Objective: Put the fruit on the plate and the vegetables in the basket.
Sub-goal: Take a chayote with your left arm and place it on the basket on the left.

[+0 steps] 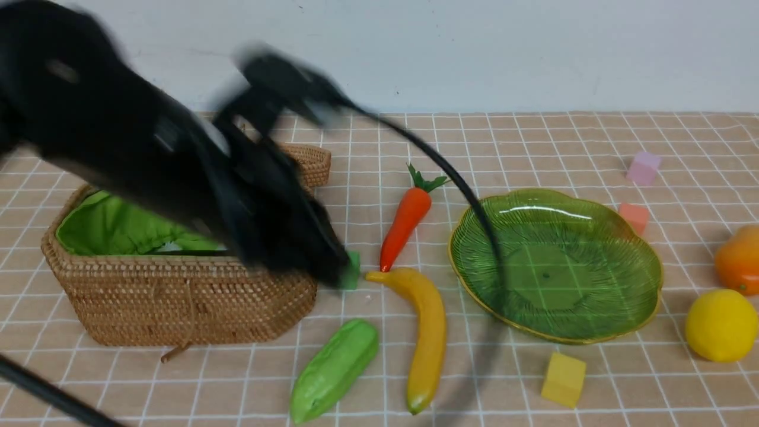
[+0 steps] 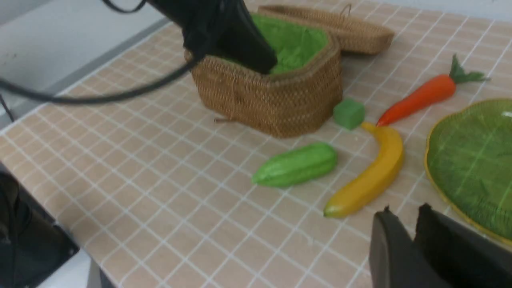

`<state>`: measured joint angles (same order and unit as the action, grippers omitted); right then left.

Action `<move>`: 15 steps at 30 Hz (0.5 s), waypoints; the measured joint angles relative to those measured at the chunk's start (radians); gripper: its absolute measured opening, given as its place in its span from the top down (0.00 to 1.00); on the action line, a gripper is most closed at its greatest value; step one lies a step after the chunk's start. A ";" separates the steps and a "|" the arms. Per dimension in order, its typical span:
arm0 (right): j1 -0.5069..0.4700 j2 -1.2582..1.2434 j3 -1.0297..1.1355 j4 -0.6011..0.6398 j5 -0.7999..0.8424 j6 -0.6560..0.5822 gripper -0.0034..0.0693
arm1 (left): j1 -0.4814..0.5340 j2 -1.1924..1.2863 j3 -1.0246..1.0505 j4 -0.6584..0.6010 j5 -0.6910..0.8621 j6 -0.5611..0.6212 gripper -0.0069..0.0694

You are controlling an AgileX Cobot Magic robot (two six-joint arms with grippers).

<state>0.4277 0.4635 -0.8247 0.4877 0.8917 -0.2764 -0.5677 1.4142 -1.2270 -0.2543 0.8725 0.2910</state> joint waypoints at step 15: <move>0.000 0.000 0.000 0.008 0.042 0.000 0.78 | -0.190 0.410 0.000 0.579 -0.066 -0.564 0.20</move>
<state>0.4277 0.4635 -0.8247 0.4954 0.9336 -0.2764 -0.7578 1.8247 -1.2270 0.3245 0.8063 -0.2726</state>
